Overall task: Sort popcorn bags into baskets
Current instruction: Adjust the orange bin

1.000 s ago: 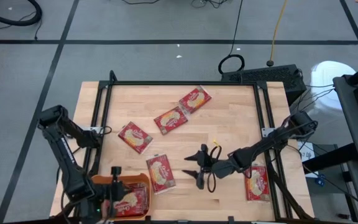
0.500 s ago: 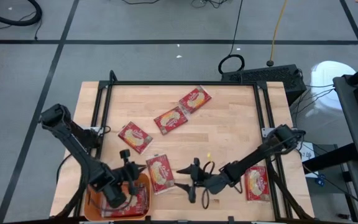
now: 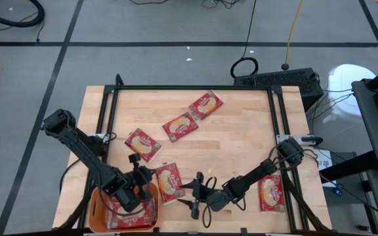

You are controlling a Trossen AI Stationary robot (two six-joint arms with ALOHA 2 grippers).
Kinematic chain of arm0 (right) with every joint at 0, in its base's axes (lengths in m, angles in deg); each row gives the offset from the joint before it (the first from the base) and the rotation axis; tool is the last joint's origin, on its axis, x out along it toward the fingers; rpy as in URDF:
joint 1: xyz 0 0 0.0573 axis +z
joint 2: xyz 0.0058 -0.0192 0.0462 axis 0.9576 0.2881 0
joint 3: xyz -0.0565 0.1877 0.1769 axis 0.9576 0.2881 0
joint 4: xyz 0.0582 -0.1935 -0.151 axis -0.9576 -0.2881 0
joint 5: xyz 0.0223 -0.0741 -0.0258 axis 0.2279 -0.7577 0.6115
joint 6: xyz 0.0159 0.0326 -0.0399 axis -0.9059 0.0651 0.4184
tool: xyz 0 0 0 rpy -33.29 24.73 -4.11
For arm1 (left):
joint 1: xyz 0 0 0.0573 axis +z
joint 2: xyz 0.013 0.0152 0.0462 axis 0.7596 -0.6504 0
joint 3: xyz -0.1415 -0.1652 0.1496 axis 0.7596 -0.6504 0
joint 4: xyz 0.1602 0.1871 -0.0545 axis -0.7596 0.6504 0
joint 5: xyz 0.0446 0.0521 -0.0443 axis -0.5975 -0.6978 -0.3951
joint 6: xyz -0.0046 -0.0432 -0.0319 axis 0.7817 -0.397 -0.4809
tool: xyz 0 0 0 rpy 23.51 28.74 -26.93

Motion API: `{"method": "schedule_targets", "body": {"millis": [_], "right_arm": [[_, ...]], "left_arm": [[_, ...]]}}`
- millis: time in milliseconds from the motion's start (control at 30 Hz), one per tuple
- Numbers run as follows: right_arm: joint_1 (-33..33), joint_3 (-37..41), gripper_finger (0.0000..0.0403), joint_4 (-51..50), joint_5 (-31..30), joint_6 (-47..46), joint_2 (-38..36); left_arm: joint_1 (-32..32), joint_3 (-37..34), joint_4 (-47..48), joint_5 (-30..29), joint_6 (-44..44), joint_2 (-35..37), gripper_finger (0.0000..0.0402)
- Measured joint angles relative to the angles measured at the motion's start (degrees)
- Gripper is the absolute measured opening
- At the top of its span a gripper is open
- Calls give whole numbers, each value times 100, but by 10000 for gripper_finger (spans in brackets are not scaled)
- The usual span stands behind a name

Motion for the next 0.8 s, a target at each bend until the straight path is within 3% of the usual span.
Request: {"method": "schedule_targets", "body": {"millis": [233, 800], "right_arm": [[0, 0, 249, 91, 0, 176, -4], [79, 0, 249, -70, 3, 132, -4]], "left_arm": [[-38, 0, -86, 617, 268, 0, 26], [-286, 0, -890, 637, 860, 0, 26]]}}
